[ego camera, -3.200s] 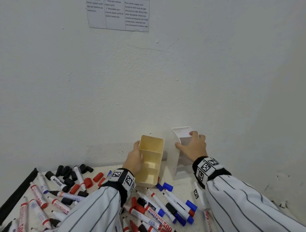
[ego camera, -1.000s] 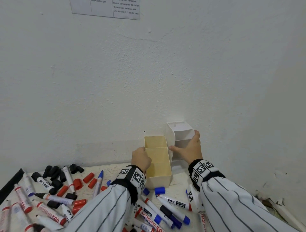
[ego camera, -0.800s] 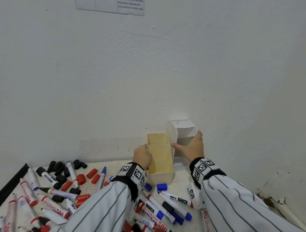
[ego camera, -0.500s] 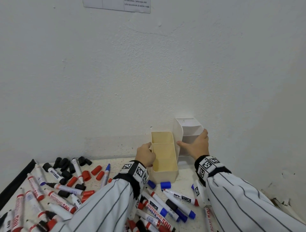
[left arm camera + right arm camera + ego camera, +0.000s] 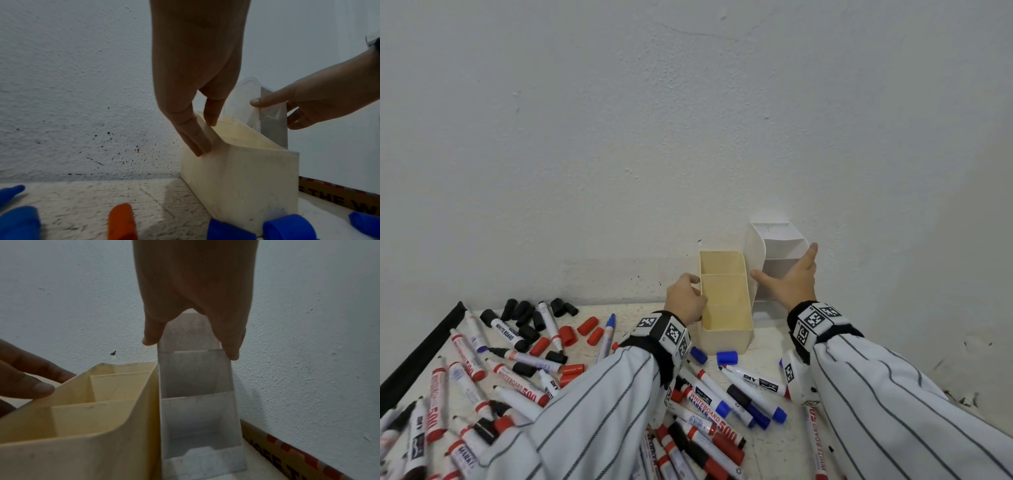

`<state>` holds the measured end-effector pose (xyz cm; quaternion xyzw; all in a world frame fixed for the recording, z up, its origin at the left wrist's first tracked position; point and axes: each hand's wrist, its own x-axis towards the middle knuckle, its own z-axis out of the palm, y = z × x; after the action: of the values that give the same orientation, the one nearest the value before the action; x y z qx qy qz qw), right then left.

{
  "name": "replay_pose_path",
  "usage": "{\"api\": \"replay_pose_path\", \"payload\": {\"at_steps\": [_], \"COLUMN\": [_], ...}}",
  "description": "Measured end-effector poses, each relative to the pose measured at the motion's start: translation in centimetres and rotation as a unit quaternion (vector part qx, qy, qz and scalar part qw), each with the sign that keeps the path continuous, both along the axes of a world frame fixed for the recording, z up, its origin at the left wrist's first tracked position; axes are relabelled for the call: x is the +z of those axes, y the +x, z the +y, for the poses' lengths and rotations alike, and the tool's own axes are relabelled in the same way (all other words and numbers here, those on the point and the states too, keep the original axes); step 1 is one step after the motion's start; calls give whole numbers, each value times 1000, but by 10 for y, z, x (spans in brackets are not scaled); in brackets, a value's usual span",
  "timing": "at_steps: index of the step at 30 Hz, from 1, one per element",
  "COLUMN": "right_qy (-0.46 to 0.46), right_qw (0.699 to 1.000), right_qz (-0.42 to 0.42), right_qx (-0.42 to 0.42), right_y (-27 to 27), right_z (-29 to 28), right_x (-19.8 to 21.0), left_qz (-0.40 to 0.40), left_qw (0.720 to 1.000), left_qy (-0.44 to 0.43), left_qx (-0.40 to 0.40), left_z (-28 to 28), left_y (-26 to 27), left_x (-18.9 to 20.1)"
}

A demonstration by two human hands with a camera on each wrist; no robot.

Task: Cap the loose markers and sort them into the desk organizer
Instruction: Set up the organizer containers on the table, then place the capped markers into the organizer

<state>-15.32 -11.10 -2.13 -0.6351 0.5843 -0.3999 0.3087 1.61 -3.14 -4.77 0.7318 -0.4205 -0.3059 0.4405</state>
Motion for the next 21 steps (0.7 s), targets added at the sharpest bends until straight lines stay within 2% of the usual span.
{"api": "replay_pose_path", "payload": {"at_steps": [4, 6, 9, 11, 12, 14, 16, 19, 21], "right_qy": [4, -18, -96, -162, -171, -127, -51, 106, 173], "right_qw": [1000, 999, 988, 978, 980, 991, 982, 917, 874], "right_qz": [18, 36, 64, 65, 51, 37, 102, 235, 307], "right_qx": [12, -18, -102, -116, -87, 19, 151, 303, 335], "right_y": [-2, -2, 4, 9, 10, 14, 18, 27, 32], "right_z": [7, 13, 29, 40, 47, 59, 70, 86, 95], "right_x": [3, 6, 6, 6, 6, 5, 2, -4, -12], "left_qz": [-5, -21, -84, -134, -153, -184, -223, -306, -352], "left_qw": [999, 995, 986, 980, 976, 969, 956, 914, 884], "left_qy": [29, 54, 82, 93, 101, 125, 153, 205, 230], "left_qx": [-36, -76, -115, -118, -115, -106, -110, -170, -205], "left_z": [8, 15, 29, 38, 43, 52, 59, 68, 74], "left_y": [6, 11, 18, 24, 27, 36, 44, 51, 53], "left_x": [7, 9, 9, 4, 1, -6, -12, -17, -19]}}
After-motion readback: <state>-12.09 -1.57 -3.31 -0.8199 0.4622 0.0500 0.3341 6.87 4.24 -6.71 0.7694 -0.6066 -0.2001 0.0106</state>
